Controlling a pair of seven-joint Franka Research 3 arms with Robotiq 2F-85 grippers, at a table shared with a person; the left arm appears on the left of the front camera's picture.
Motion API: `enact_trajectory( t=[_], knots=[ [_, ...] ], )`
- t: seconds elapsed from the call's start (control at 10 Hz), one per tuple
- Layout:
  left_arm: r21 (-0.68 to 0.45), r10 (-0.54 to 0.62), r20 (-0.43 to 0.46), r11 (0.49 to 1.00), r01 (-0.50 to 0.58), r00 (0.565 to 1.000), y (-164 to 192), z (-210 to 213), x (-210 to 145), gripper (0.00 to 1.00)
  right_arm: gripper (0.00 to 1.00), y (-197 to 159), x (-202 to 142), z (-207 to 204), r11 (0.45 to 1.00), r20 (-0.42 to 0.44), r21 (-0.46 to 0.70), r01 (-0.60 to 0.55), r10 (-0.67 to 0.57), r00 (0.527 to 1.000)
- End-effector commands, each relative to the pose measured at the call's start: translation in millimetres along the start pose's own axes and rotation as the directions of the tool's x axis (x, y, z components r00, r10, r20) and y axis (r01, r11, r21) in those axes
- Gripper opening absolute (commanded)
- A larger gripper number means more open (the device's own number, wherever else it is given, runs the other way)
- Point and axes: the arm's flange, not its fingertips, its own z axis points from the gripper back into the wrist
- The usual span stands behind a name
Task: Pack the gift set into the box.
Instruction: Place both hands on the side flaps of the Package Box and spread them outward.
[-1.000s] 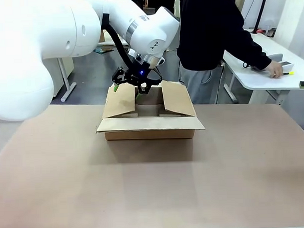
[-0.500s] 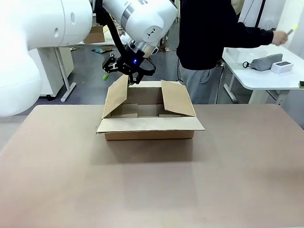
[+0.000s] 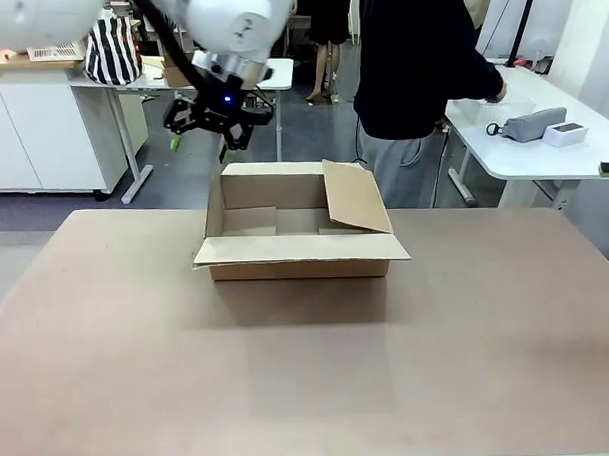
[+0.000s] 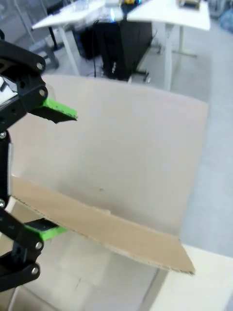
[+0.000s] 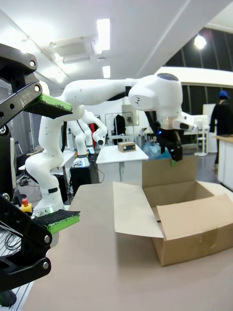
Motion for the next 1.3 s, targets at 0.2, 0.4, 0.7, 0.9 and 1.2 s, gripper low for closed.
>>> enact_trajectory(
  t=[0.2,0.4,0.7,0.9,1.2],
  knots=[
    [-0.304,-0.033,-0.014,0.952,0.028,0.999,77.1,-50.9,-29.2,1.0,1.0,-0.4,-1.0,2.6,1.0,-0.01,-0.007,-0.022,0.022,1.0],
    [-0.467,-0.035,0.018,0.883,0.039,0.999,119.3,-73.0,-35.1,1.0,1.0,-0.4,-1.0,2.6,1.0,-0.01,-0.007,-0.022,0.022,1.0],
    [-0.648,-0.052,0.028,0.76,0.058,0.998,167.4,-113.1,-40.4,1.0,1.0,-0.4,-1.0,2.6,1.0,-0.01,-0.007,-0.022,0.022,1.0],
    [-0.711,-0.068,0.024,0.7,0.065,0.997,178.1,-137.4,-41.8,1.0,1.0,-0.4,-1.0,2.6,1.0,-0.01,-0.007,-0.022,0.022,1.0],
    [-0.705,-0.056,0.006,0.708,0.045,0.998,173.9,-138.4,-40.2,1.0,1.0,-0.4,-1.0,2.6,1.0,-0.01,-0.007,-0.022,0.022,1.0]
  ],
)
